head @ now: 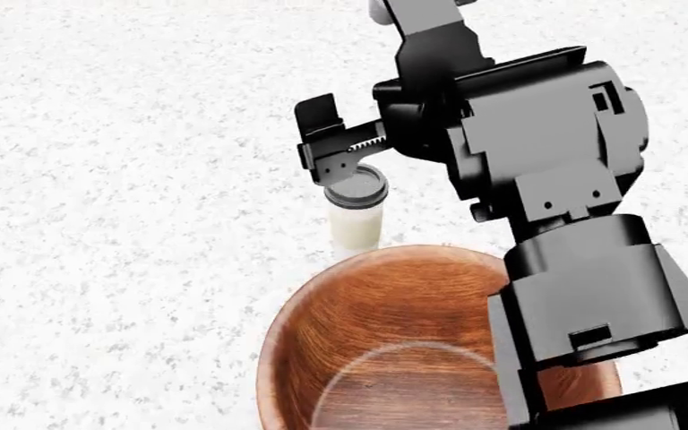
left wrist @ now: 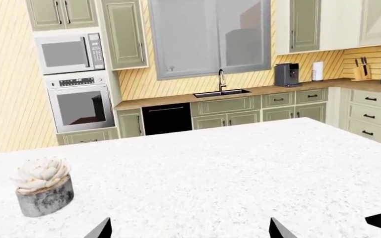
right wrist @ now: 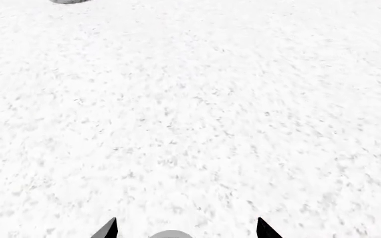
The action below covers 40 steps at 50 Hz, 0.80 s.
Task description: Place the cup inside the bowl on the dining table and move the bowl to any counter.
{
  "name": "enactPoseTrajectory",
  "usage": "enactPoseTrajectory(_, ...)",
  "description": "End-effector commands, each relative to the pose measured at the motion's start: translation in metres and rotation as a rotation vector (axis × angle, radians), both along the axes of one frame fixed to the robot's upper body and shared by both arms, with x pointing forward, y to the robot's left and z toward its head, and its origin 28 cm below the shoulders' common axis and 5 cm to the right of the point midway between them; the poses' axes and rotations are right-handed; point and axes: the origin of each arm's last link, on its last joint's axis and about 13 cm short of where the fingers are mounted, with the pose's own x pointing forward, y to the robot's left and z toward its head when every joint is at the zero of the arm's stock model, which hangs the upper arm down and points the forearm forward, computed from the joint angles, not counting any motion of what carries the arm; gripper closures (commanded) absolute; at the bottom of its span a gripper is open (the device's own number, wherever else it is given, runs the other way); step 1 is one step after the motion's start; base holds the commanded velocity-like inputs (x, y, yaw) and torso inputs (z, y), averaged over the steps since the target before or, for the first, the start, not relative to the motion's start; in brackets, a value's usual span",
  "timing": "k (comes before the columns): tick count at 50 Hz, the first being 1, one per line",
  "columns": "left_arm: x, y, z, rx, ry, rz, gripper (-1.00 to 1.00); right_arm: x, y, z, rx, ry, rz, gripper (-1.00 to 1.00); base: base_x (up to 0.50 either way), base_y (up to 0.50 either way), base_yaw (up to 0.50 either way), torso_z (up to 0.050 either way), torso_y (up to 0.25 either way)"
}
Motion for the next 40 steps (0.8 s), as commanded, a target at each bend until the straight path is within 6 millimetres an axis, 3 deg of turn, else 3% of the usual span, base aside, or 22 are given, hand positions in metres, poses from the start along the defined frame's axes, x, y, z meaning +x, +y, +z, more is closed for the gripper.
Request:
enactPoseTrajectory(1,0.002,0.0,-0.002,-0.021,-0.01,0.013,-1.0,0.008,0.007,-0.015,-0.042,0.042,0.01,-1.0,0.0,0.0,0.0,0.0,0.0)
enactPoseTrajectory(30,0.002,0.001,-0.005,-0.019,0.004,0.018,-1.0,-0.001,0.005,-0.024,-0.084,0.11,0.06,-1.0,0.0,0.0,0.0,0.0,0.0)
enactPoseTrajectory(40,0.005,0.002,-0.004,-0.011,0.009,0.021,-1.0,0.006,0.006,-0.033,-0.081,0.138,0.055,-1.0,0.0,0.0,0.0,0.0,0.0)
